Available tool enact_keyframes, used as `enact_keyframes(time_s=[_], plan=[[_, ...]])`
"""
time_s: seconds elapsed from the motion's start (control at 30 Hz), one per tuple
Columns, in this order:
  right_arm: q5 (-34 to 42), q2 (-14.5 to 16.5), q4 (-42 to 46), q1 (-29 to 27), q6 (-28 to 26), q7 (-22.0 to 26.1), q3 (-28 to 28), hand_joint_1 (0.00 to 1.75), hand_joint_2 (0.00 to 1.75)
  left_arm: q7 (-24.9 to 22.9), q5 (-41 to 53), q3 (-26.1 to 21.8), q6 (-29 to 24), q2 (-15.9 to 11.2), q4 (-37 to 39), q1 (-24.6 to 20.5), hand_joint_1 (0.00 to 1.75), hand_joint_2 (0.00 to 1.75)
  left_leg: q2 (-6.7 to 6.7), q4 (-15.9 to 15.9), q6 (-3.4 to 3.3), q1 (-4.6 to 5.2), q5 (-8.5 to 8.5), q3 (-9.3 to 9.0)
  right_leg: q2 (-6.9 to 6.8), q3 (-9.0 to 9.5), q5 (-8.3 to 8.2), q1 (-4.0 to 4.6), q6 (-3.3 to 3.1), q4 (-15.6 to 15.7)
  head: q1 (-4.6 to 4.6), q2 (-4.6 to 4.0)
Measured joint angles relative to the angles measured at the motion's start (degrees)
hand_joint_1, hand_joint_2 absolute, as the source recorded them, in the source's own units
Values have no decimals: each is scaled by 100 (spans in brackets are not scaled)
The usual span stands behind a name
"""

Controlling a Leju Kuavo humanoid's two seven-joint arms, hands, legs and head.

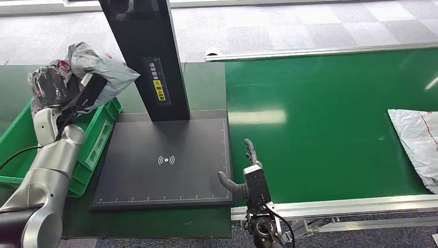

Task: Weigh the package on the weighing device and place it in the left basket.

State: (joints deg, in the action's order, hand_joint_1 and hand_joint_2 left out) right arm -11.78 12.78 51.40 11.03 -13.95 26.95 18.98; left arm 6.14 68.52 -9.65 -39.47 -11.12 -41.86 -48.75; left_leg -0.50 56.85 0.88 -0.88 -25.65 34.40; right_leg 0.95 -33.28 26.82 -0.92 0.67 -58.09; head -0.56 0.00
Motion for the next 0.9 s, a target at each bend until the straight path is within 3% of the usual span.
enact_keyframes(time_s=[0.27,0.47,0.6,0.9], plan=[[-5,-57,-67,-19,-48,34,-77,0,175,401,-158,-727,-9,-614,459,126,175,175,13,0,1,-1,-1,19,10,-24,1,0,-1,-1,1,-1],[-17,-71,-88,-35,-121,62,-120,0,175,800,-301,-1216,-11,-791,514,200,169,175,10,0,0,0,0,24,8,-26,1,-1,-1,0,3,0],[5,-73,-95,-51,-191,86,-140,0,175,920,-297,-1385,-15,-794,523,197,0,175,9,0,0,0,0,23,8,-27,0,-1,-1,0,2,0],[34,-80,-93,-85,-211,79,-156,0,175,1117,-493,-1413,-25,-742,643,173,0,175,10,1,1,-1,0,23,9,-31,0,0,-1,0,2,0]])
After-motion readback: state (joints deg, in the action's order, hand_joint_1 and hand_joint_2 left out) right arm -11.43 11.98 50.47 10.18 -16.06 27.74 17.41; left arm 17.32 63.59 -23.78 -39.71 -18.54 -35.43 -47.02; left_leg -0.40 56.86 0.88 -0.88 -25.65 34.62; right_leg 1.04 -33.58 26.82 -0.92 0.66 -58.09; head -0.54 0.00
